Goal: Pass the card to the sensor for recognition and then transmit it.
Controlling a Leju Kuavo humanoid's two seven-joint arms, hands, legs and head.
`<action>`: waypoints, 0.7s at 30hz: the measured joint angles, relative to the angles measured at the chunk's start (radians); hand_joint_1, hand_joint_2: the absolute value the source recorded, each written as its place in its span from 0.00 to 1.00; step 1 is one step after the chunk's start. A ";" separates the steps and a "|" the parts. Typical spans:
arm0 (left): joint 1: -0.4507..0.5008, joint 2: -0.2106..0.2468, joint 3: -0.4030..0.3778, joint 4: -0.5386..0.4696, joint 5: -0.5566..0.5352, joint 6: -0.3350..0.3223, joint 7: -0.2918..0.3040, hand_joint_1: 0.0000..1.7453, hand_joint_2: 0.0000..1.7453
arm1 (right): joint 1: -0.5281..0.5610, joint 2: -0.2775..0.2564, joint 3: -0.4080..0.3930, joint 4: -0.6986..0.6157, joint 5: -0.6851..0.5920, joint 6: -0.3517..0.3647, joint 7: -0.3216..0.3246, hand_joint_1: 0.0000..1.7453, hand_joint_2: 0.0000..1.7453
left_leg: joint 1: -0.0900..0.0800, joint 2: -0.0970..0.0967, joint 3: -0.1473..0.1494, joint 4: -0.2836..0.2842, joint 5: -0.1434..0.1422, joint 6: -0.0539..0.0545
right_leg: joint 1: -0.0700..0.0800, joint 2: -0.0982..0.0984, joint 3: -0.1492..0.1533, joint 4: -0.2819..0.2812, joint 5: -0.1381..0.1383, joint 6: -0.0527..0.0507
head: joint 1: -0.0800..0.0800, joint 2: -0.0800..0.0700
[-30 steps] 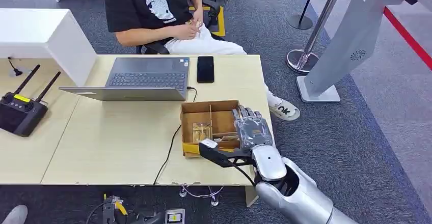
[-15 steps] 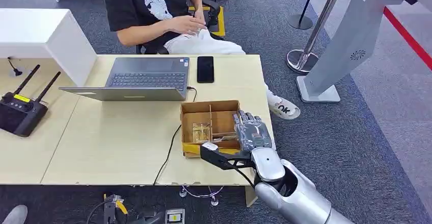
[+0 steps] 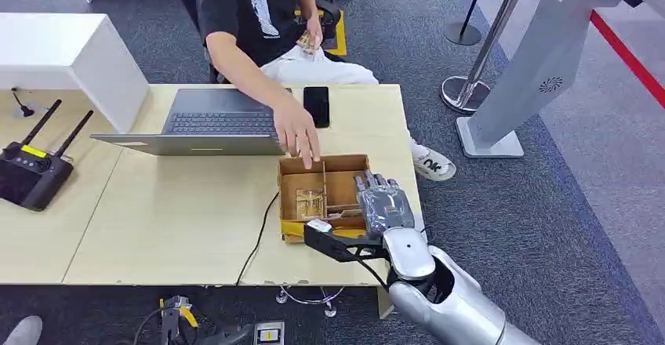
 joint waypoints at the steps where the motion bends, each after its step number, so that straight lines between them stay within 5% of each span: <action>1: 0.000 0.000 0.000 0.000 0.000 0.000 0.000 0.00 1.00 | 0.000 0.002 0.000 0.001 0.000 0.000 -0.001 0.00 1.00 | 0.000 0.000 0.000 0.000 0.000 0.000 | 0.000 0.000 0.000 0.000 0.000 0.000 | 0.000 0.000; 13: 0.000 -0.003 0.010 0.003 -0.002 0.001 0.000 0.00 1.00 | -0.013 0.044 0.000 0.056 -0.004 -0.021 -0.027 0.01 1.00 | 0.000 0.000 0.000 0.000 0.000 0.000 | 0.000 0.000 0.000 0.000 0.000 0.000 | 0.000 0.000; 14: 0.000 -0.003 0.010 0.003 -0.002 0.001 0.000 0.00 1.00 | -0.014 0.045 0.000 0.060 -0.004 -0.022 -0.028 0.94 1.00 | 0.000 0.000 0.000 0.000 0.000 0.000 | 0.000 0.000 0.000 0.000 0.000 0.000 | 0.000 0.000; 21: 0.001 -0.005 0.010 0.003 0.000 0.005 0.003 0.00 1.00 | -0.024 0.053 0.000 0.091 -0.003 -0.023 -0.036 0.98 1.00 | 0.000 0.000 0.000 0.000 0.000 0.000 | 0.000 0.000 0.000 0.000 0.000 0.000 | 0.000 0.000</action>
